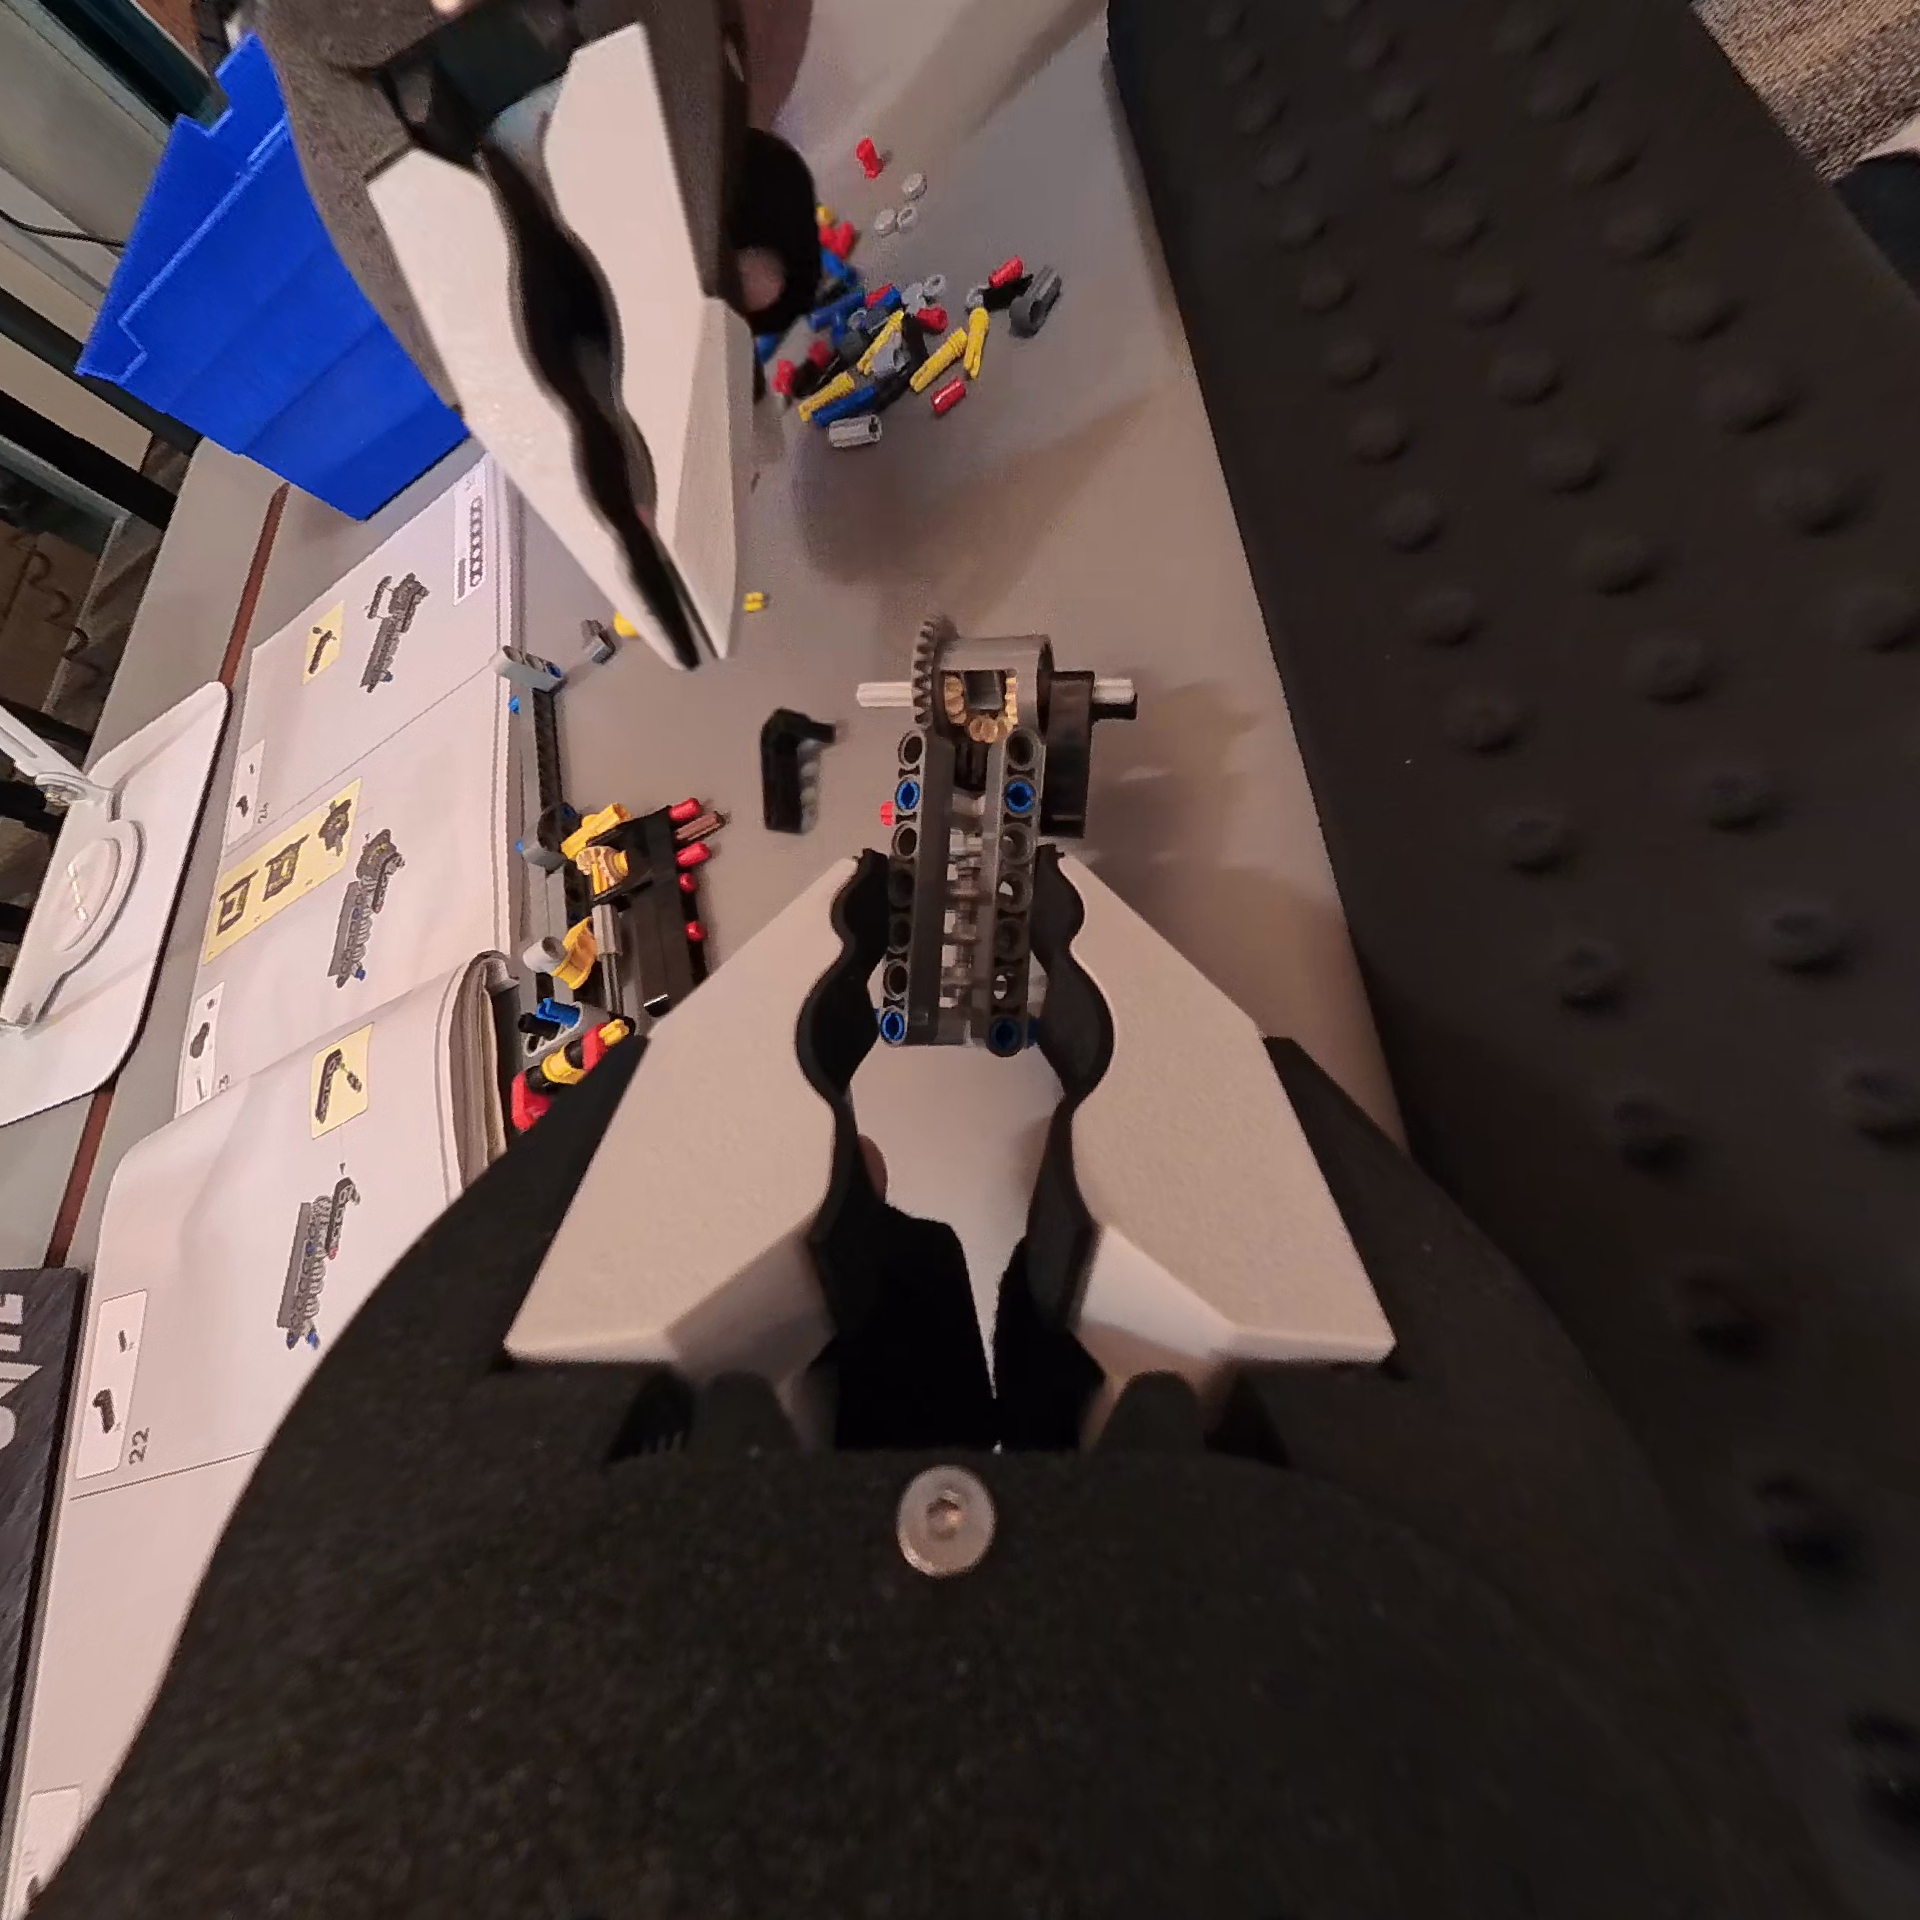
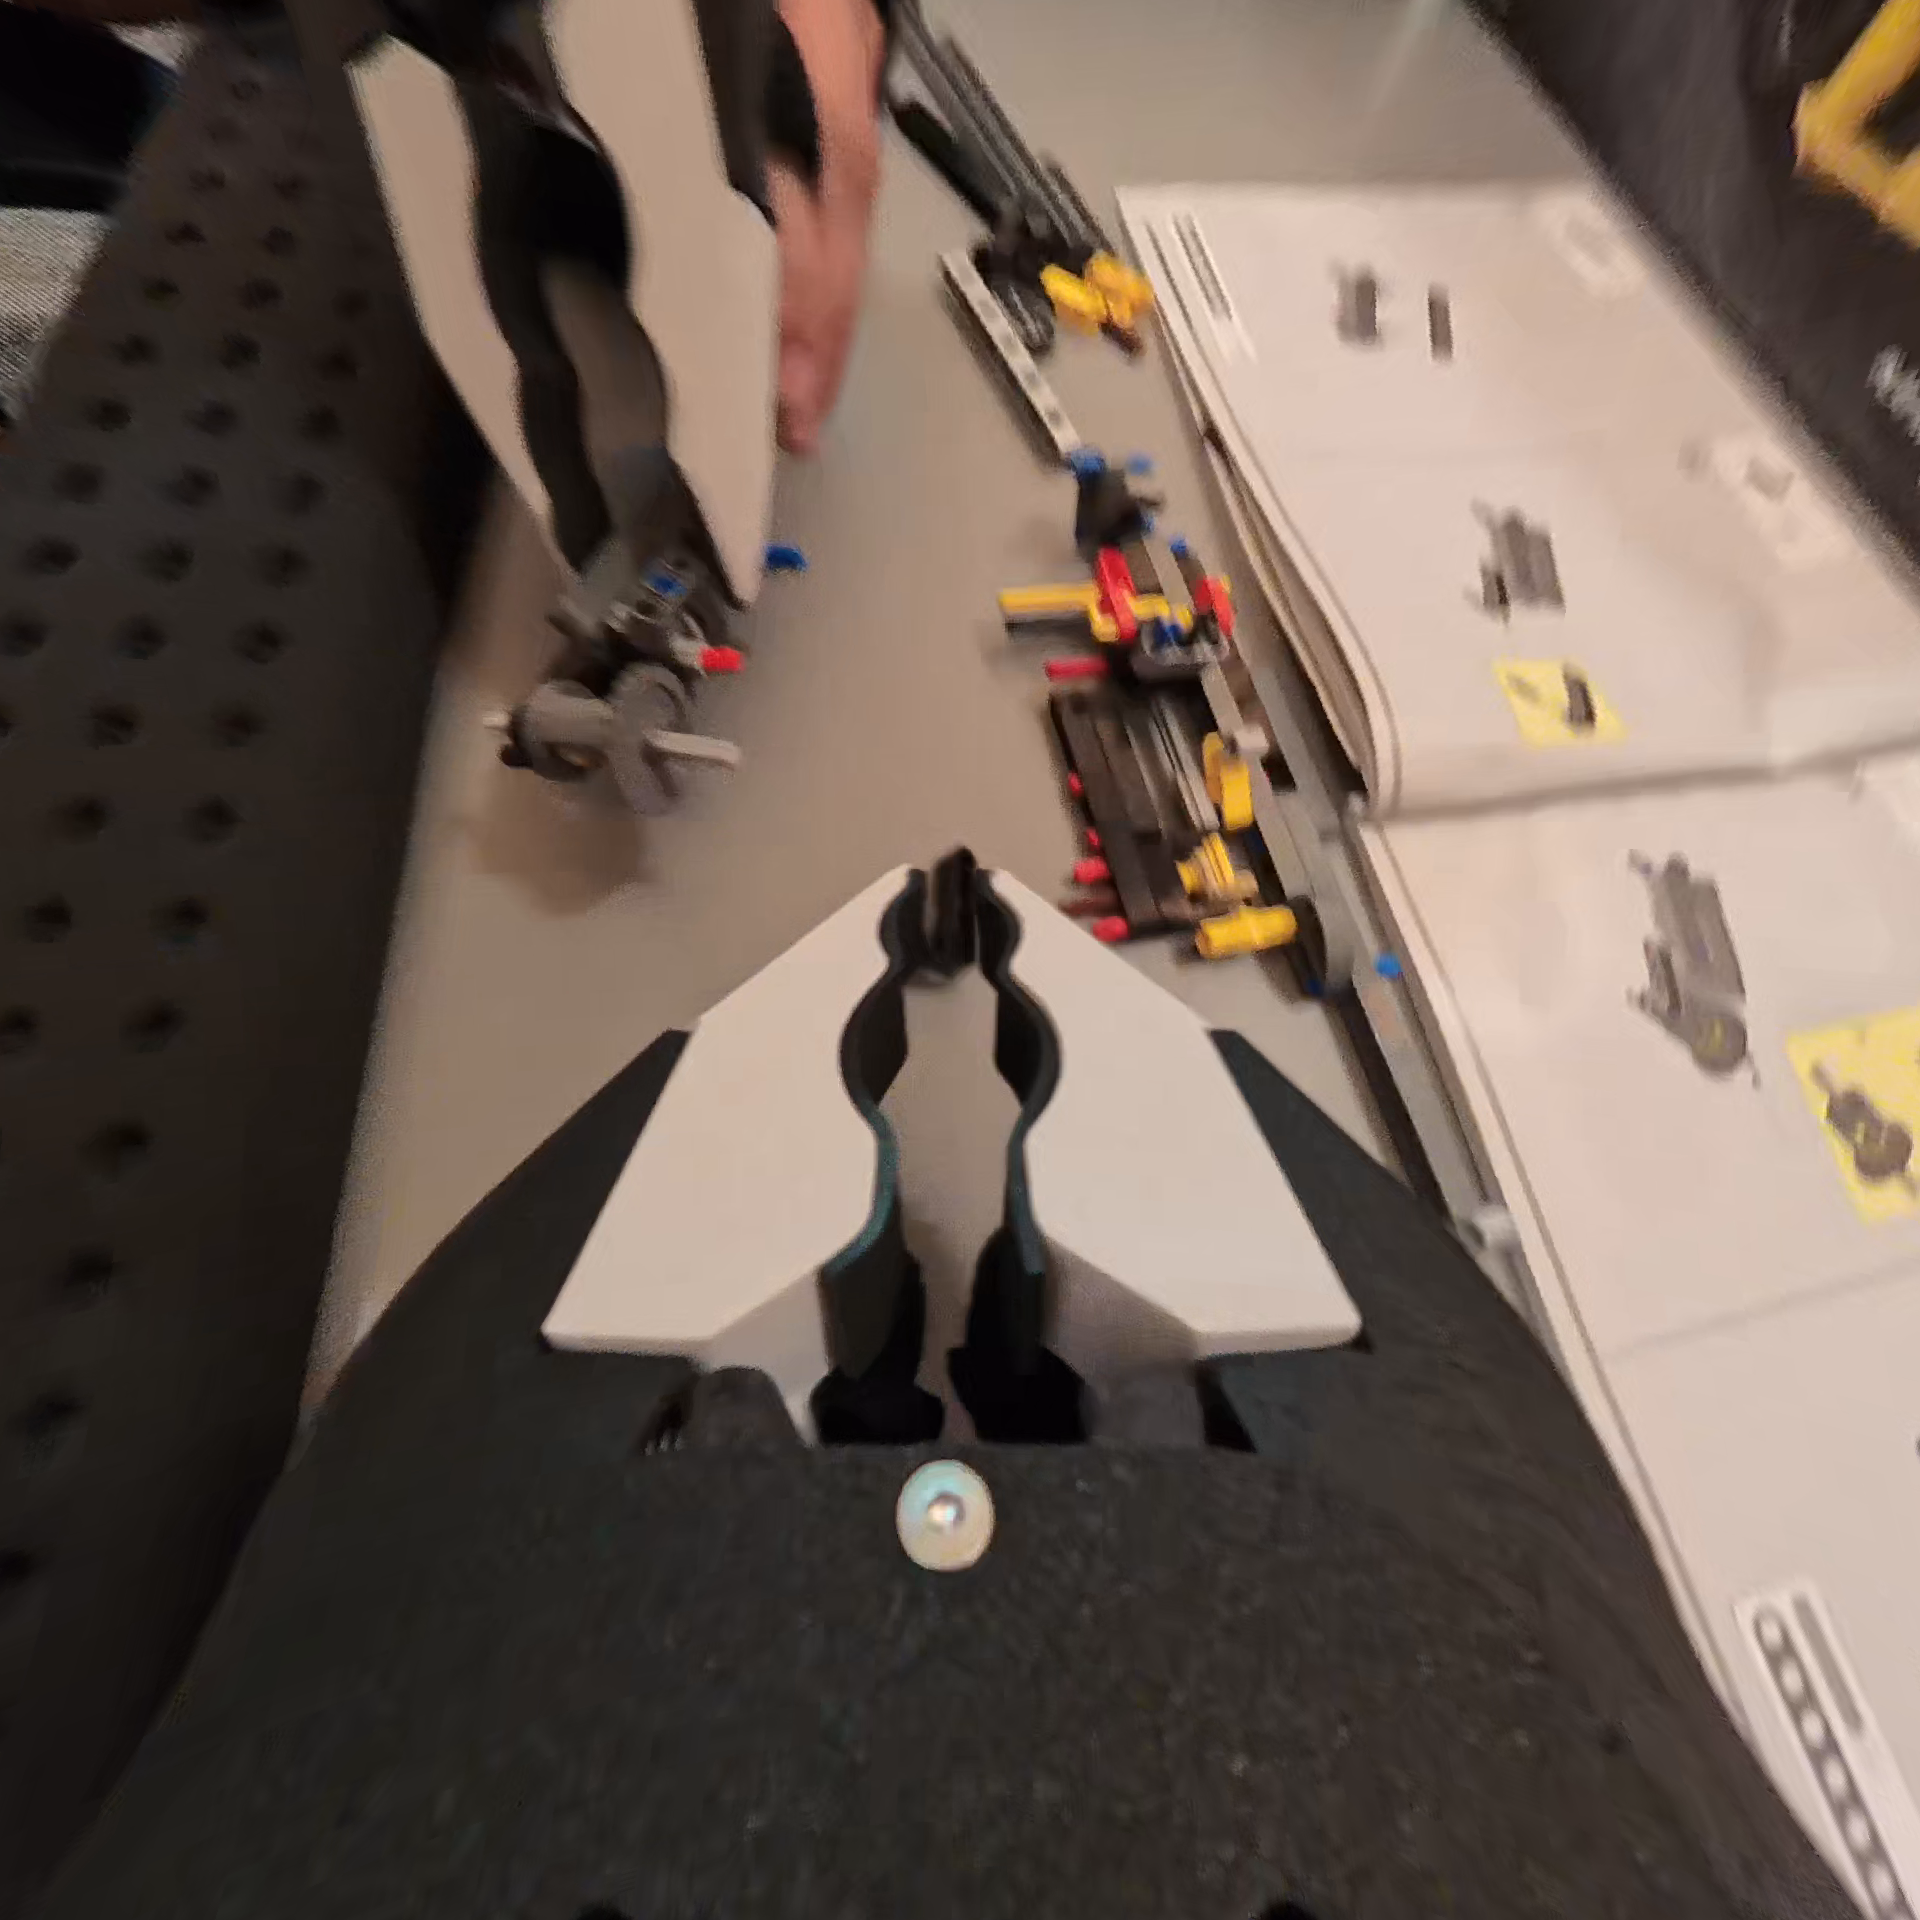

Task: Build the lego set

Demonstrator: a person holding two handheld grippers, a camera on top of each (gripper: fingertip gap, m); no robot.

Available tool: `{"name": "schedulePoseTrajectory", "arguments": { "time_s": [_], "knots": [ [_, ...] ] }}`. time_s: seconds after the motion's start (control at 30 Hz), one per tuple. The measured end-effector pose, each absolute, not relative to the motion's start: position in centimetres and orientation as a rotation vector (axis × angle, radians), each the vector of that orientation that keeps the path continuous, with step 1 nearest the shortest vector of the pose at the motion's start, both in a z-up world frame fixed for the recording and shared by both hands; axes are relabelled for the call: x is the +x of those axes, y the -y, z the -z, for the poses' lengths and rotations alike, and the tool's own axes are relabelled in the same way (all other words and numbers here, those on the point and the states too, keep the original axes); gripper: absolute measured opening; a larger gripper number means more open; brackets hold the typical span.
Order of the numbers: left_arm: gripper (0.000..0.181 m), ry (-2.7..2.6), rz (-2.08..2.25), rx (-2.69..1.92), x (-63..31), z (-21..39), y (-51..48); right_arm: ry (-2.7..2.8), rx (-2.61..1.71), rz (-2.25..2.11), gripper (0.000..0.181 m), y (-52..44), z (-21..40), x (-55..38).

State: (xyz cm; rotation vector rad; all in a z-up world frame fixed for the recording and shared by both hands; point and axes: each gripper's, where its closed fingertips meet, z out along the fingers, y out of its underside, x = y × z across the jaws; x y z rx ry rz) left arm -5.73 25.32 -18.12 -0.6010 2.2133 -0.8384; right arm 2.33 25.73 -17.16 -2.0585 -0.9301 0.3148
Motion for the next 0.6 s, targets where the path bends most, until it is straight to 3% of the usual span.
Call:
{"name": "schedulePoseTrajectory", "arguments": {
  "time_s": [0.07, 0.17, 0.37, 0.6],
  "knots": [
    [0.026, -2.226, 0.832, -0.614, -5.8, 18.4, -25.4, 0.882, -2.191, -0.382, 0.03, -25.6, 18.2, 3.6],
    [0.026, -2.256, 0.822, -0.635, -5.9, 18.9, -25.4, 0.888, -2.307, -0.537, 0.034, -24.7, 19.1, 3.5],
    [0.026, -2.273, 0.811, -0.654, -6.0, 19.3, -25.5, 0.853, -2.377, -0.577, 0.033, -24.9, 20.9, 2.5],
    [0.026, -2.296, 0.772, -0.667, -6.0, 19.9, -25.7, 0.685, -2.406, -0.634, 0.018, -24.5, 20.9, 2.5]
  ]
}}
